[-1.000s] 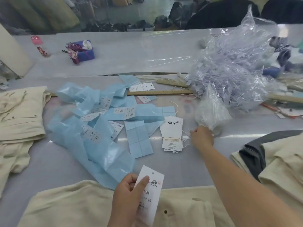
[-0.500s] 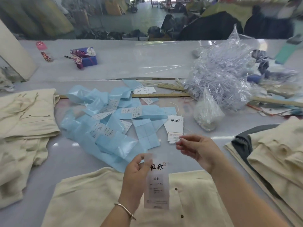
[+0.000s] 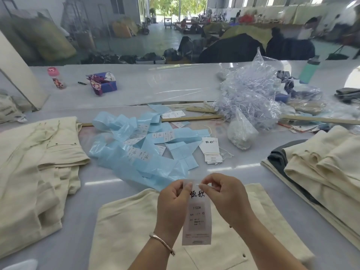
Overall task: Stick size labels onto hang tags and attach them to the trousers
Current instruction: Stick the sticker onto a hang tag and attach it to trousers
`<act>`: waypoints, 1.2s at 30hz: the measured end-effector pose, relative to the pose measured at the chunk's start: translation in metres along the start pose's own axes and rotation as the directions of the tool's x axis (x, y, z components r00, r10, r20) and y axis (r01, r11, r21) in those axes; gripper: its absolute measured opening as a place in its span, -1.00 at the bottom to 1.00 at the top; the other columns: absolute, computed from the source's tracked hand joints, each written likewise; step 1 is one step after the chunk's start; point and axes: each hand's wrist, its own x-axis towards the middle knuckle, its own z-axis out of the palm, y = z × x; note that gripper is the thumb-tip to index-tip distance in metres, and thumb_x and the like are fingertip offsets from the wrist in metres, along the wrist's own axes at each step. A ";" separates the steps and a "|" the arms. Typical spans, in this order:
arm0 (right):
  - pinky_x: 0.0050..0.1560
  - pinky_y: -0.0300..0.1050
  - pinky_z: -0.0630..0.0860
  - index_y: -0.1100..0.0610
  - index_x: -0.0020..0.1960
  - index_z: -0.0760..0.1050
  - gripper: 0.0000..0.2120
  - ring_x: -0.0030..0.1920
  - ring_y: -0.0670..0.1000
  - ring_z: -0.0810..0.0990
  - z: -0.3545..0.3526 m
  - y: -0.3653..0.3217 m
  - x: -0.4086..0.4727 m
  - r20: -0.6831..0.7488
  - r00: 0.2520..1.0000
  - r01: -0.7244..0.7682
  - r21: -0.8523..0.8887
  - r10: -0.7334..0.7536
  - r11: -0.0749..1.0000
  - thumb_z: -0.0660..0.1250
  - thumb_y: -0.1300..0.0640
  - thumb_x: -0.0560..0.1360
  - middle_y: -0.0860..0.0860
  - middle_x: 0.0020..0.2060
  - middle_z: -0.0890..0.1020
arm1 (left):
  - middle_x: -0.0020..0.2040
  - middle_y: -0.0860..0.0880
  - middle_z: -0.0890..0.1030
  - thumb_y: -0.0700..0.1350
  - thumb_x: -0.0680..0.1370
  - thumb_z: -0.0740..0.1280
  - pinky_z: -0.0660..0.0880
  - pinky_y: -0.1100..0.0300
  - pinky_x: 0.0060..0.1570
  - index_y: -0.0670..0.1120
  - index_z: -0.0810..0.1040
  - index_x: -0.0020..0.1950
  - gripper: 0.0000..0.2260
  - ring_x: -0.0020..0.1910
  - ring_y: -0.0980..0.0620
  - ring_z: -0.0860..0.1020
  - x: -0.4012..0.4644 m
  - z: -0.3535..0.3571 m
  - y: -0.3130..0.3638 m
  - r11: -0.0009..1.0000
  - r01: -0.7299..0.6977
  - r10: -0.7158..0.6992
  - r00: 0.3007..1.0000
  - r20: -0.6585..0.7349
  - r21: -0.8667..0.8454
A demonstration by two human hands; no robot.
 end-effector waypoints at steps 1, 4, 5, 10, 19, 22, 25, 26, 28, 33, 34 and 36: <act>-0.37 -0.17 0.27 -0.03 -0.29 0.56 -0.86 -0.48 -0.12 0.35 0.002 -0.004 -0.004 -0.027 1.000 0.004 -0.036 -0.005 0.999 0.48 0.07 0.41 -0.18 -0.57 0.41 | -0.35 -0.07 0.62 -0.17 0.58 0.33 0.46 0.21 -0.30 -0.06 0.63 -0.25 -0.79 -0.35 0.08 0.53 -0.003 -0.004 0.002 1.000 -0.014 0.014 1.000 0.013 0.016; -0.41 -0.21 0.23 -0.07 -0.29 0.55 -0.87 -0.48 -0.12 0.35 0.008 -0.015 -0.014 -0.080 0.997 0.007 -0.124 -0.017 0.992 0.46 0.03 0.41 -0.15 -0.57 0.40 | -0.29 -0.12 0.66 -0.15 0.59 0.33 0.49 0.14 -0.26 -0.08 0.66 -0.19 -0.82 -0.31 0.03 0.57 -0.009 -0.014 0.005 0.995 -0.076 0.073 0.996 0.049 0.063; -0.42 -0.23 0.22 -0.07 -0.28 0.56 -0.87 -0.48 -0.12 0.34 0.011 -0.018 -0.016 -0.093 0.995 0.013 -0.145 -0.026 0.989 0.46 0.02 0.42 -0.11 -0.59 0.38 | -0.28 -0.10 0.67 -0.16 0.59 0.33 0.50 0.15 -0.25 -0.08 0.67 -0.17 -0.82 -0.29 0.04 0.59 -0.011 -0.016 0.006 0.993 -0.096 0.092 0.994 0.059 0.072; -0.42 -0.24 0.23 -0.04 -0.23 0.58 -0.89 -0.46 -0.14 0.35 0.018 -0.026 -0.029 -0.131 0.991 0.004 -0.202 -0.031 0.979 0.43 -0.01 0.45 -0.10 -0.56 0.36 | -0.20 -0.03 0.71 -0.07 0.62 0.28 0.53 0.24 -0.20 0.00 0.72 -0.09 -0.77 -0.19 0.06 0.66 -0.022 -0.023 0.011 0.996 -0.082 0.086 0.987 0.139 -0.033; -0.35 -0.08 0.36 -0.01 -0.27 0.64 -0.90 -0.45 -0.13 0.36 0.005 -0.022 -0.056 -0.209 0.976 -0.023 0.157 0.056 0.987 0.50 0.14 0.40 -0.04 -0.52 0.49 | -0.13 -0.20 0.69 -0.21 0.43 0.44 0.58 0.17 -0.18 -0.16 0.71 -0.12 -0.92 -0.14 -0.10 0.66 -0.021 -0.018 0.017 0.924 0.184 -0.063 0.937 0.342 -0.336; -0.34 -0.08 0.38 -0.02 -0.29 0.62 -0.86 -0.45 -0.11 0.38 -0.004 -0.014 -0.058 -0.199 0.978 -0.029 0.187 0.067 0.982 0.48 0.17 0.41 0.01 -0.50 0.52 | -0.18 -0.14 0.67 -0.32 0.42 0.46 0.58 0.15 -0.17 -0.18 0.66 -0.12 -0.91 -0.16 -0.08 0.64 -0.020 -0.010 0.017 0.934 0.172 -0.052 0.933 0.356 -0.314; -0.38 -0.25 0.32 -0.04 -0.29 0.61 -0.82 -0.47 -0.14 0.37 -0.016 -0.007 -0.057 -0.168 0.984 -0.019 0.220 0.057 0.975 0.48 0.20 0.42 -0.13 -0.54 0.47 | -0.22 -0.08 0.63 -0.25 0.34 0.45 0.57 0.16 -0.18 -0.19 0.60 -0.09 -0.83 -0.20 -0.03 0.60 -0.018 0.004 0.019 0.969 0.090 -0.016 0.952 0.306 -0.229; -0.39 -0.29 0.33 -0.04 -0.27 0.62 -0.82 -0.47 -0.15 0.38 -0.020 -0.004 -0.057 -0.165 0.985 -0.013 0.236 0.053 0.972 0.49 0.21 0.41 -0.15 -0.52 0.49 | -0.24 -0.06 0.63 -0.24 0.34 0.42 0.57 0.18 -0.19 -0.19 0.58 -0.10 -0.83 -0.22 0.00 0.59 -0.017 0.011 0.021 0.985 0.033 0.016 0.960 0.279 -0.170; -0.40 -0.34 0.33 -0.04 -0.15 0.62 -0.80 -0.49 -0.14 0.39 -0.031 0.006 -0.056 -0.204 0.976 -0.021 0.246 0.073 0.969 0.48 0.26 0.40 -0.15 -0.51 0.50 | -0.27 -0.02 0.62 -0.27 0.36 0.41 0.55 0.22 -0.23 -0.15 0.58 -0.12 -0.87 -0.27 0.07 0.57 -0.015 0.026 0.024 0.993 -0.113 0.115 0.965 0.237 -0.019; -0.40 -0.19 0.37 -0.10 0.15 0.55 -0.57 -0.49 -0.04 0.33 -0.081 0.038 -0.046 -0.159 0.978 -0.070 0.357 0.134 0.931 0.36 0.34 0.43 -0.12 -0.47 0.53 | -0.26 0.04 0.63 -0.32 0.40 0.42 0.44 0.37 -0.32 -0.05 0.56 -0.14 -0.82 -0.32 0.21 0.53 -0.010 0.081 0.040 0.924 -0.334 0.283 0.925 0.254 0.186; -0.42 -0.17 0.40 -0.07 0.15 0.55 -0.59 -0.46 -0.01 0.36 -0.091 0.043 -0.043 -0.119 0.984 -0.070 0.421 0.132 0.905 0.36 0.35 0.43 -0.13 -0.31 0.65 | -0.25 0.04 0.62 -0.31 0.41 0.42 0.46 0.36 -0.31 -0.06 0.56 -0.14 -0.83 -0.31 0.20 0.53 -0.010 0.094 0.044 0.918 -0.353 0.297 0.915 0.275 0.181; -0.46 -0.19 0.40 0.06 0.12 0.56 -0.68 -0.45 0.03 0.44 -0.110 0.057 -0.037 -0.027 0.986 -0.119 0.581 0.166 0.805 0.38 0.36 0.45 0.00 -0.16 0.70 | -0.27 0.03 0.61 -0.29 0.39 0.41 0.51 0.24 -0.28 -0.06 0.55 -0.13 -0.84 -0.29 0.16 0.55 -0.010 0.122 0.048 0.917 -0.369 0.311 0.900 0.305 0.151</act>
